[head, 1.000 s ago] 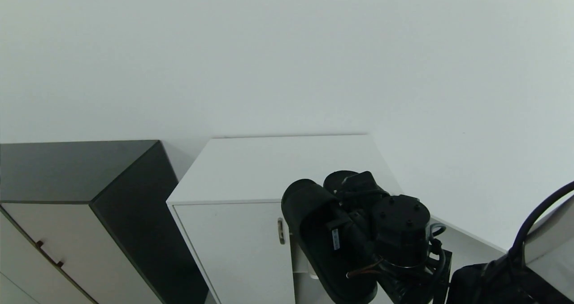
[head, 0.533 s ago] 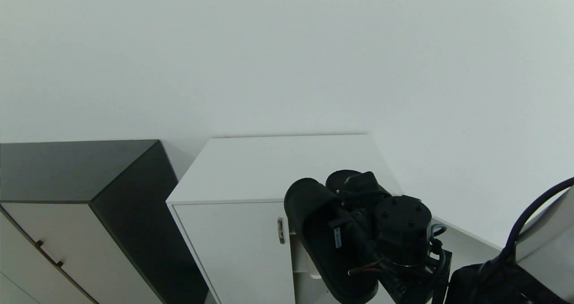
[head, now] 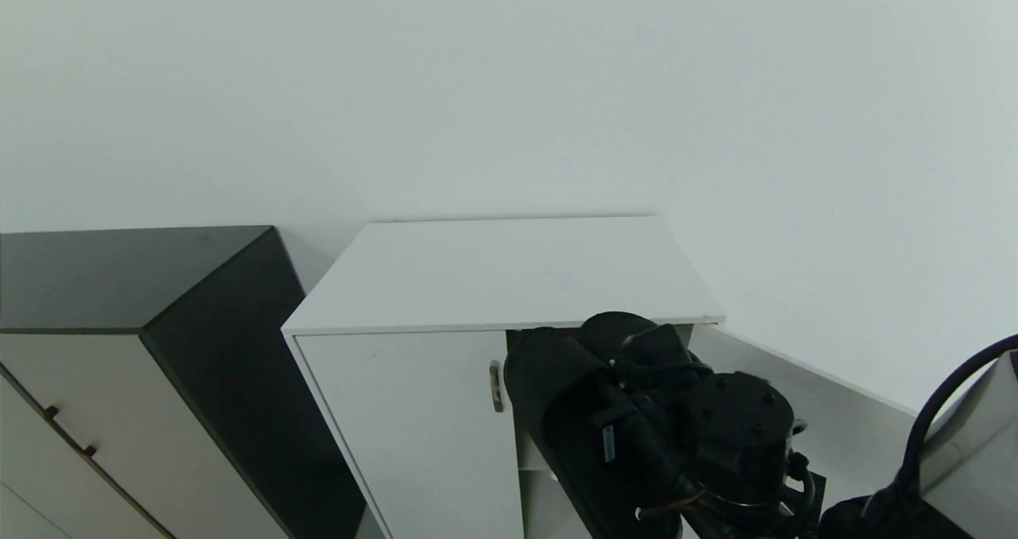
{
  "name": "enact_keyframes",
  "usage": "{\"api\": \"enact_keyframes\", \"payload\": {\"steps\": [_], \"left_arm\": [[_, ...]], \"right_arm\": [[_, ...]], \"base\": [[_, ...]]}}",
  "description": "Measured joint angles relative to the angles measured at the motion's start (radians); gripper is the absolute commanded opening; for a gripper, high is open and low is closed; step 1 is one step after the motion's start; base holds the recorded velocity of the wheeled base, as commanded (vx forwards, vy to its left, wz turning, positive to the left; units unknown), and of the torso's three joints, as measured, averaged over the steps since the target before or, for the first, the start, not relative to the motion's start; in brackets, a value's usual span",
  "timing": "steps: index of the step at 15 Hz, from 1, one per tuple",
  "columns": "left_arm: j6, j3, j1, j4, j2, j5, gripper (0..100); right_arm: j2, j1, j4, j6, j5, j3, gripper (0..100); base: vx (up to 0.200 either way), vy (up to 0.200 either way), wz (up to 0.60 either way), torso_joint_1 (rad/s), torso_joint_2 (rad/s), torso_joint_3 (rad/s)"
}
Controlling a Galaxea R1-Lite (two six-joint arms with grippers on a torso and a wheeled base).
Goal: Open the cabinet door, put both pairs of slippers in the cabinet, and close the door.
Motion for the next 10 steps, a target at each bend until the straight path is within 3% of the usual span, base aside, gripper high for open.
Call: {"api": "enact_keyframes", "payload": {"steps": [10], "left_arm": [[0.0,0.0,0.0,0.0,0.0,0.0,0]], "right_arm": [[0.023,0.017,-0.07,-0.001,0.0,0.071,0]], "base": [[0.0,0.0,0.0,-0.211,0.53,0.317]]}}
